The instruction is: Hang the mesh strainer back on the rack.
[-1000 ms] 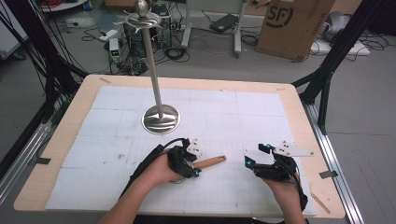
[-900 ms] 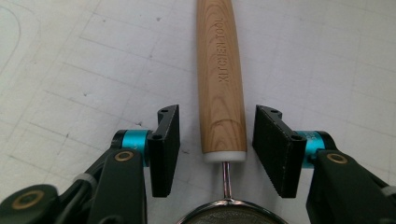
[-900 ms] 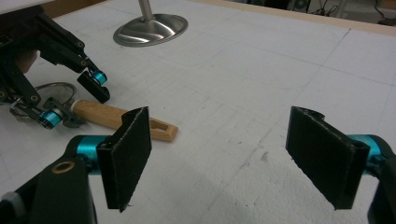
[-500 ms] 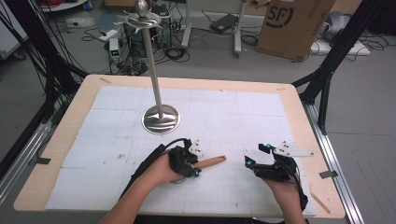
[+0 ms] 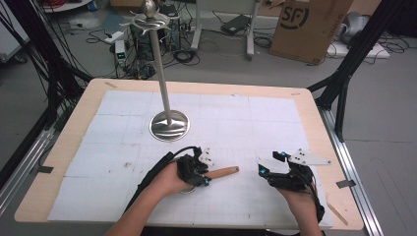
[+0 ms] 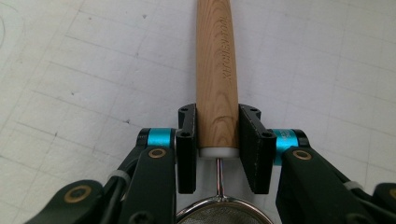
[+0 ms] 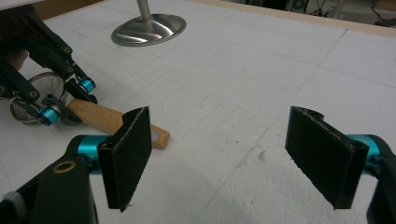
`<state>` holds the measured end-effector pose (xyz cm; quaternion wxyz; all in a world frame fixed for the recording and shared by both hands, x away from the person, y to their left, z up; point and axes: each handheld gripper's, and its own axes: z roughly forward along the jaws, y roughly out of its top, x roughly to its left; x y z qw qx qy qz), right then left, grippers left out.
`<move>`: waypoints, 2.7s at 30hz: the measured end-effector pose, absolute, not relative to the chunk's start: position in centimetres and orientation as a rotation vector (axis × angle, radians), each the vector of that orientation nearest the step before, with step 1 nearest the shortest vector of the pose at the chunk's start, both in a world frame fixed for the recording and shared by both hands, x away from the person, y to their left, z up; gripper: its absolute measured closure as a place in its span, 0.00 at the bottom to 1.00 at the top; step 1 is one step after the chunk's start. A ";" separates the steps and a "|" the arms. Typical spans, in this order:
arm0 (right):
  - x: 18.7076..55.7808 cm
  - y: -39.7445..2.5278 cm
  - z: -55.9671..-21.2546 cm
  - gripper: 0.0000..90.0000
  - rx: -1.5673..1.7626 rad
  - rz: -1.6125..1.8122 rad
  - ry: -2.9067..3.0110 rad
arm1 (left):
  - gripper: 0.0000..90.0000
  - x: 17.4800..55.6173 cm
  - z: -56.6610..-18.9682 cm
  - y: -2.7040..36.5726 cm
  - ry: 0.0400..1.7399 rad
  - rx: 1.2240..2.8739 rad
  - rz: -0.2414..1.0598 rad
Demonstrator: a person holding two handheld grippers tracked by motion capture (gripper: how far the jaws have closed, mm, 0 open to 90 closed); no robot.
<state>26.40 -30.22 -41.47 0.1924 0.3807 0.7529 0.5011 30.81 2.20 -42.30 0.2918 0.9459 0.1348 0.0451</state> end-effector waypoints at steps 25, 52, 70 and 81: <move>26.5 -30.2 -41.6 0.24 1.076 1.409 2.117 | 0.73 31.6 -41.7 1.5 0.316 2.654 0.106; 26.5 -30.1 -41.7 0.24 1.075 1.404 2.124 | 0.77 31.4 -39.5 3.4 0.265 2.532 0.142; 26.6 -29.9 -41.9 0.24 1.076 1.396 2.130 | 0.77 31.2 -35.7 10.7 0.367 2.197 0.206; 26.6 -29.8 -41.9 0.24 1.078 1.394 2.135 | 0.77 30.8 -33.9 14.5 0.390 2.035 0.241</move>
